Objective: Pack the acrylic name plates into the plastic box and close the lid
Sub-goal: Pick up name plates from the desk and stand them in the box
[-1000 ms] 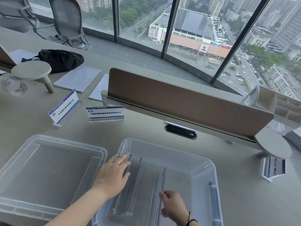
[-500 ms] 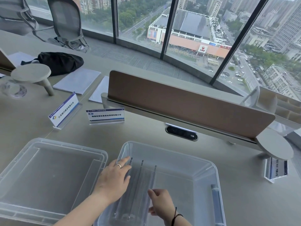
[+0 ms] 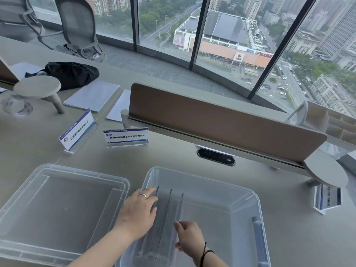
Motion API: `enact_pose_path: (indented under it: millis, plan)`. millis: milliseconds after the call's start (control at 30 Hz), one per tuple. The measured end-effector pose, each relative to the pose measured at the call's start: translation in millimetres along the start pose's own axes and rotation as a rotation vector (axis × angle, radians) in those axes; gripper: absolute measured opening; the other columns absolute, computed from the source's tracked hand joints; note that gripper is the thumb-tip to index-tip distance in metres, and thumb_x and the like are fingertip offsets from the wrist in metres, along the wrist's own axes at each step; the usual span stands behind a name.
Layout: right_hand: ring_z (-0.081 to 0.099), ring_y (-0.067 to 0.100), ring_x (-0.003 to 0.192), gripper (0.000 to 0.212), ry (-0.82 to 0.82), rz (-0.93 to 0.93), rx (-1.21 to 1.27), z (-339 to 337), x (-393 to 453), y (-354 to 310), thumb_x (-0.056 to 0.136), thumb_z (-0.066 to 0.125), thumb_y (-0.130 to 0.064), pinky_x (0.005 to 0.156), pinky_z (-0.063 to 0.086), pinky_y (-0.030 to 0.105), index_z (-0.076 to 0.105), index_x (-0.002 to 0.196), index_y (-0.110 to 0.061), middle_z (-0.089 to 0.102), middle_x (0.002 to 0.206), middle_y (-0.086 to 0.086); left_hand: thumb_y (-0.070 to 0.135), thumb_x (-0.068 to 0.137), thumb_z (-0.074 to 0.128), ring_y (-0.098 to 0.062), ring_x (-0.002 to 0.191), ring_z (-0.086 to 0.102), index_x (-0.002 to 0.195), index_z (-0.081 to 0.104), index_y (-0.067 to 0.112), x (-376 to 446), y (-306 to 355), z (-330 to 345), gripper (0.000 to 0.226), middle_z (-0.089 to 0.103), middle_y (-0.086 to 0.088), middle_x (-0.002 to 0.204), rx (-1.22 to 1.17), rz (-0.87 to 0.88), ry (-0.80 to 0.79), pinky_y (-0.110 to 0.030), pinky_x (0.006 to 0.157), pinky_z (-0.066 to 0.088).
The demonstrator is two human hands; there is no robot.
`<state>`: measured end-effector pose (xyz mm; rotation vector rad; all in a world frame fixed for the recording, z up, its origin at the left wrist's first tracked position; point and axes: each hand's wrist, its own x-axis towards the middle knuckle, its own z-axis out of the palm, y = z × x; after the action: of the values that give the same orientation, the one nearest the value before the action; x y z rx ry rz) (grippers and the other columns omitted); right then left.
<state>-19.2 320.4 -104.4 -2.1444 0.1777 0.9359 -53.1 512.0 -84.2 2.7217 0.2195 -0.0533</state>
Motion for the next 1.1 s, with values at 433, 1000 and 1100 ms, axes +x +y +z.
enact_pose_path:
  millis: [433,1000,1100]
  plan:
    - [0.055,0.031,0.081,0.039,0.118,-0.074,-0.407,6.4,-23.2,-16.5,0.099,0.026,-0.042,0.07,0.04,0.035,0.039,0.068,-0.021,0.063,0.089,0.01,0.042,0.085,0.059,-0.039,0.141,0.029,0.123,0.063,0.03,-1.2,1.8,-3.5,0.04,0.043,-0.004,0.151,0.285,0.071,-0.049,-0.052,0.114,0.023]
    - [0.059,0.025,0.108,0.04,0.296,-0.219,-0.313,-76.3,-58.0,-30.2,0.088,0.039,-0.048,0.083,0.047,0.035,0.059,0.114,-0.024,0.068,0.11,0.001,0.047,0.084,0.061,-0.029,0.139,0.034,0.116,0.067,0.028,49.0,126.5,-12.0,0.038,0.054,-0.007,0.139,0.079,0.116,0.114,-0.053,0.116,0.015]
    - [0.059,0.023,0.078,0.027,0.32,-0.238,-0.227,-111.2,-65.5,-30.7,0.083,0.038,-0.042,0.067,0.047,0.032,0.058,0.084,-0.024,0.064,0.077,-0.004,0.047,0.084,0.059,-0.027,0.136,0.036,0.119,0.064,0.027,73.3,168.7,-14.2,0.041,0.052,-0.009,0.14,0.016,0.163,0.048,-0.047,0.114,0.023]
